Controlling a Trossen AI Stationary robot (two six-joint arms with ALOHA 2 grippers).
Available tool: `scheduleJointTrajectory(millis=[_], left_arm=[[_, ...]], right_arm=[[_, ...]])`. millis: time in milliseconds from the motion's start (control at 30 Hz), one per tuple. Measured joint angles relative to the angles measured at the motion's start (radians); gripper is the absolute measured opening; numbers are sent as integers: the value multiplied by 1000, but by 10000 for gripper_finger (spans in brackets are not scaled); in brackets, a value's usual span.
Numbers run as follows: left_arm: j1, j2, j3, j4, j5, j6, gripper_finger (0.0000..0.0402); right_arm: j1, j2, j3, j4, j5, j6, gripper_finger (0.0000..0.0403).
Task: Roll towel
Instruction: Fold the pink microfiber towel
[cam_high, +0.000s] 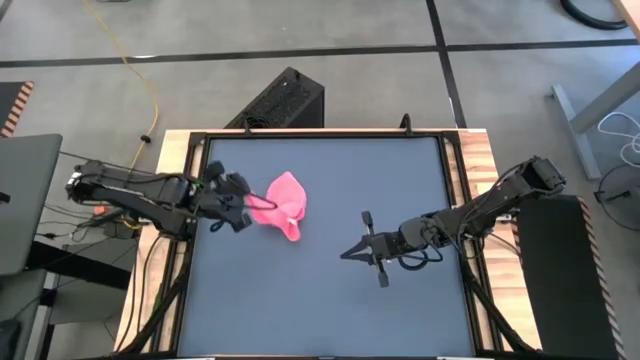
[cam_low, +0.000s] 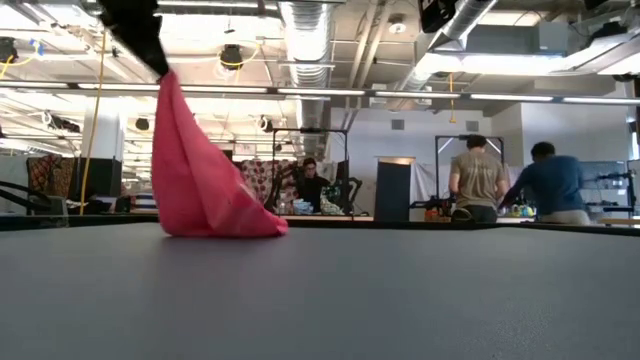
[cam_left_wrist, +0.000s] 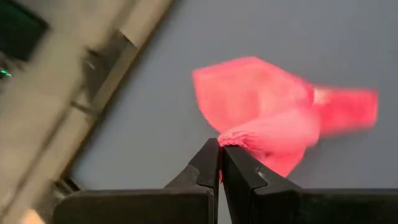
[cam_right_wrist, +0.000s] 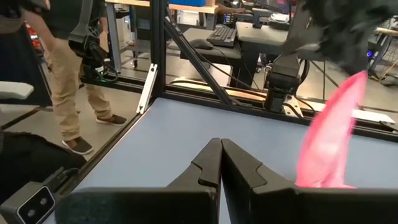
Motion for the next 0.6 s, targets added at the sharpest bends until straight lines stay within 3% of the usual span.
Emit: scheduleJointTrajectory(millis=[100,233,300,367,500,600], left_arm=[[21,0,71,20,-45,127,0],[13,-1,164,14,-242,302,0],[-2,-5,198,12,-282,342,0],[-13,-10,226,14,-158,338,0],[-13,0,233,10,289,247,0],[-19,33,232,8,371,175,0]], right_arm=[[-1,0,0,1,0,1,38],[0,0,0,-3,0,1,38],[1,0,0,-12,0,1,38],[1,0,0,-22,0,1,38],[-3,0,0,-57,0,1,38],[-9,0,0,-67,0,1,38]])
